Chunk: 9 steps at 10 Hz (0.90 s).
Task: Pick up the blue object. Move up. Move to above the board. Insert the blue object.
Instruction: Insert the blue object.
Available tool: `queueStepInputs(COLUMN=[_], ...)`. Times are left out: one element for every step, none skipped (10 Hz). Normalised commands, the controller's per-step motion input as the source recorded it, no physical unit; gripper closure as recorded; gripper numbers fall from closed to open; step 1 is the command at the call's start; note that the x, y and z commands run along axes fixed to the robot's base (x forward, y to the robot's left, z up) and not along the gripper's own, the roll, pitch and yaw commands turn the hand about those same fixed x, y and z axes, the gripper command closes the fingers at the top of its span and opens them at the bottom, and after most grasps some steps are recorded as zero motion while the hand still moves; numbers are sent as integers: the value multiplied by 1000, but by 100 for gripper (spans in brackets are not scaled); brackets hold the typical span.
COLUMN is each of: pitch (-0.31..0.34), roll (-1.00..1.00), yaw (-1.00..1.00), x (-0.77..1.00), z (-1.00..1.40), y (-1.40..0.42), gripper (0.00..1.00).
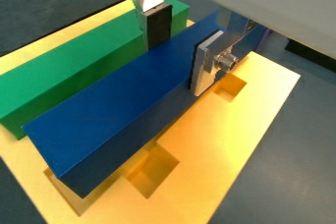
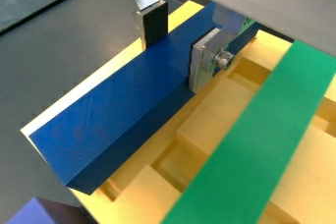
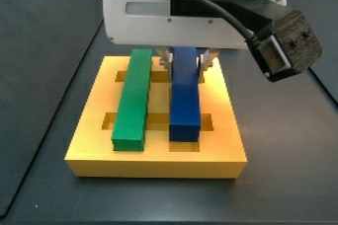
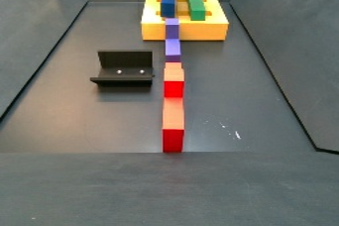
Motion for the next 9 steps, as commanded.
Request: queueStepInputs(pitch=[-56, -10, -6, -51, -47, -34, 0, 0, 0], roll=[83, 97, 90, 110, 114, 129, 156, 166, 116], yaw=[46, 117, 83, 126, 151, 131, 160, 89, 26], x=[0, 151, 63, -143, 0, 0, 166, 151, 117], z=[-283, -371, -323, -257, -240, -229, -306, -349, -386], y=[-83, -26, -17, -89, -160, -209, -131, 0, 0], gripper=[100, 100, 100, 100, 100, 100, 100, 100, 100])
